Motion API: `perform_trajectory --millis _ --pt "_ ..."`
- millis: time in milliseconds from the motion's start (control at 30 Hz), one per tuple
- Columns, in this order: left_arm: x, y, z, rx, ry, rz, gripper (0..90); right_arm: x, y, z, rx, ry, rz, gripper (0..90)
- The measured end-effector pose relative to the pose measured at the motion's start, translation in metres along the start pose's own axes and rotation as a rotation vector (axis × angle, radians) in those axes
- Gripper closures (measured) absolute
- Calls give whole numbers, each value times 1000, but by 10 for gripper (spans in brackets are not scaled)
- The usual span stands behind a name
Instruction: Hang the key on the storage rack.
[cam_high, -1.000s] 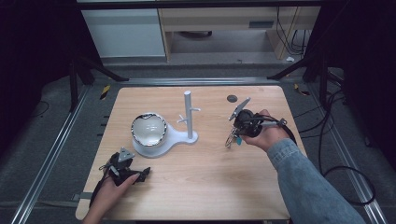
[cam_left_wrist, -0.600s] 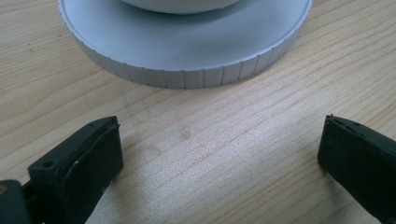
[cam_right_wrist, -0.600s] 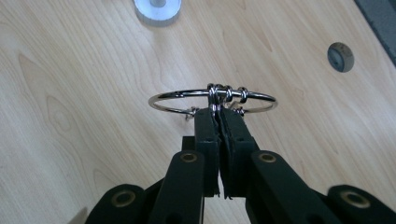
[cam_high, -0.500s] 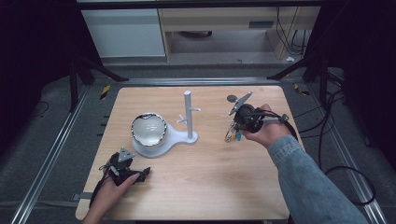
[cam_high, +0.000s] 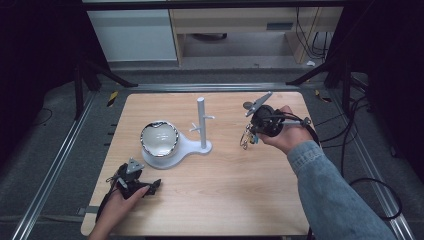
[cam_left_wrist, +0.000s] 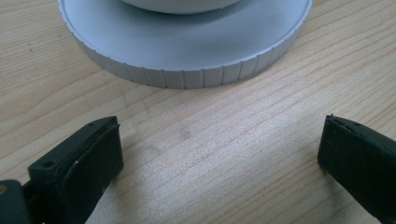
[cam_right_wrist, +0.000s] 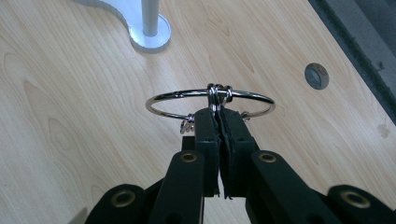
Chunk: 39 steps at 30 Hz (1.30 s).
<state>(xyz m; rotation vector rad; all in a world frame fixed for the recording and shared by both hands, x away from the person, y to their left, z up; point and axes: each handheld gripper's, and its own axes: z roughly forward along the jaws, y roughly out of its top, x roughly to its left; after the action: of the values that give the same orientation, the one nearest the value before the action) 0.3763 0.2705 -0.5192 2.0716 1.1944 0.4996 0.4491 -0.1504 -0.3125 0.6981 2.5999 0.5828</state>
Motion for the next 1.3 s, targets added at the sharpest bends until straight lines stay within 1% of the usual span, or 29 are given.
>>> perform_trajectory --millis 200,433,667,967,1100,1300 --pt "0 0 0 0 0 1 0 1 6 -1 3 2 -11 868" --pt "0 0 0 -3 1 -3 0 1 17 -4 0 -1 -25 868" --pt "0 0 0 -3 0 -1 0 1 32 -10 7 3 -38 867" --pt "0 0 0 -3 0 -1 0 2 52 -19 -6 -9 -66 867" --pt "0 0 0 -3 1 -1 0 4 59 -20 -10 -8 -70 867" --pt "0 0 0 -2 1 -1 0 7 67 -15 -6 -2 -85 867"
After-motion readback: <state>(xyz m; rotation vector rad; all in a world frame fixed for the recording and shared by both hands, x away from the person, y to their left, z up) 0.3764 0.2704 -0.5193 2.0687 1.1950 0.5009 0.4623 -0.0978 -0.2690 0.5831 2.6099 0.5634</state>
